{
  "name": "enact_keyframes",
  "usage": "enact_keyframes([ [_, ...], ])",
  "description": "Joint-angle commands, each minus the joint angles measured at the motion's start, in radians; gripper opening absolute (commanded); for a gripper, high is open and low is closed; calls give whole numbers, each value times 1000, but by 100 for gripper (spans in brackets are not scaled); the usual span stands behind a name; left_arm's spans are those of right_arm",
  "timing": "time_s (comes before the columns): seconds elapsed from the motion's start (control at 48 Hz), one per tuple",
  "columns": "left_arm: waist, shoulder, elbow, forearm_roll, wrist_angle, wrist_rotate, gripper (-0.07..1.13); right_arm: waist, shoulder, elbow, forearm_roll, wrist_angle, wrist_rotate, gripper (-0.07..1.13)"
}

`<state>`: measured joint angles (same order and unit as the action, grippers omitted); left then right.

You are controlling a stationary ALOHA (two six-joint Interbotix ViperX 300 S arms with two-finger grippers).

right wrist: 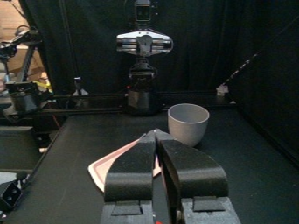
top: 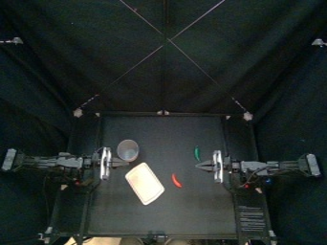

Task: Pick the green pepper then place it on the pink plate
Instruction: Pick the green pepper

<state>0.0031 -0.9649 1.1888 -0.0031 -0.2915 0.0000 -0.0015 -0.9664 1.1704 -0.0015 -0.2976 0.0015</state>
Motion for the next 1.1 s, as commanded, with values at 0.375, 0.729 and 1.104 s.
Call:
enact_keyframes([
  [0.375, 63, 3, -44, -6, 258, -2, 6, -170, 103, -23, 304, 256, 120, 19],
  [0.729, 84, 3, -28, -51, 299, 2, 6, -440, 204, 18, 373, 449, 124, 94],
  [1.104, 89, 3, -28, -49, 295, 3, 6, -543, 408, -11, 426, 443, 127, 104],
])
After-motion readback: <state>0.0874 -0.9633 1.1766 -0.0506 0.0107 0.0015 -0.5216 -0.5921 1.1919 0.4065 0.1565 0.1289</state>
